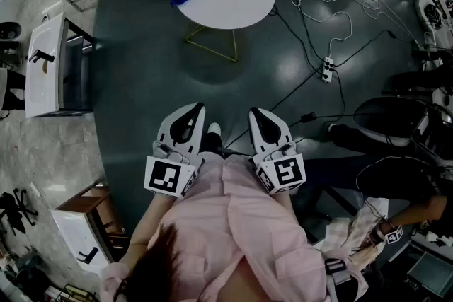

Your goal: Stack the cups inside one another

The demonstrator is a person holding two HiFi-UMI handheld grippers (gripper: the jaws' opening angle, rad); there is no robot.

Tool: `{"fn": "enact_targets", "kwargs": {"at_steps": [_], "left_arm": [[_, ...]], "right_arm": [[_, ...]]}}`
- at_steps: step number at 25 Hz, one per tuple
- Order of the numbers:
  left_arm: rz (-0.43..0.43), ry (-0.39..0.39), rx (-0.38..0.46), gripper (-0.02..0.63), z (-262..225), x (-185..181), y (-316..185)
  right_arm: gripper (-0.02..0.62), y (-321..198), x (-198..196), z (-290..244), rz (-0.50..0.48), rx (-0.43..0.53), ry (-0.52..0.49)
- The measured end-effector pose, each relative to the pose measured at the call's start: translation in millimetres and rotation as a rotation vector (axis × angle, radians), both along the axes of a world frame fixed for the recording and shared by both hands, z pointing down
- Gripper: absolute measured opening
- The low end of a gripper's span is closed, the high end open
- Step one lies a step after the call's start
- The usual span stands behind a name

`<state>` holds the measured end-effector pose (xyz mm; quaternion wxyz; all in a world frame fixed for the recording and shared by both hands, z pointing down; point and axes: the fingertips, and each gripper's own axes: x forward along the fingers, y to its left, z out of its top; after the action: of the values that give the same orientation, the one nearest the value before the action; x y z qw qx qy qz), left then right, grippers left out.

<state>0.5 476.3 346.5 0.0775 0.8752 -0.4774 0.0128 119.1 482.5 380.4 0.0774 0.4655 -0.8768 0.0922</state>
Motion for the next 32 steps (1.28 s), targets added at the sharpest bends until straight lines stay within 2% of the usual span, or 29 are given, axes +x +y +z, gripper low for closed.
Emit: {"fn": "enact_targets", "kwargs": {"at_steps": [10, 16, 26, 32], "left_arm": [[-0.01, 0.018, 0.001, 0.015, -2, -1, -3], [-0.016, 0.002, -0.011, 0.015, -1, -5, -5], [-0.029, 0.058, -0.042, 0.015, 3, -8, -11], [-0.024, 0.083, -0.048, 0.015, 7, -19, -25]], "right_arm": [[0.034, -1, -1, 1, -0.009, -0.001, 0.001], [0.034, -2, -2, 0, -0.013, -0.003, 0.002], [0.034, -11, 1, 1, -0.022, -0.006, -0.025], [0.034, -29, -4, 10, -0.012, -0.036, -0.005]]}}
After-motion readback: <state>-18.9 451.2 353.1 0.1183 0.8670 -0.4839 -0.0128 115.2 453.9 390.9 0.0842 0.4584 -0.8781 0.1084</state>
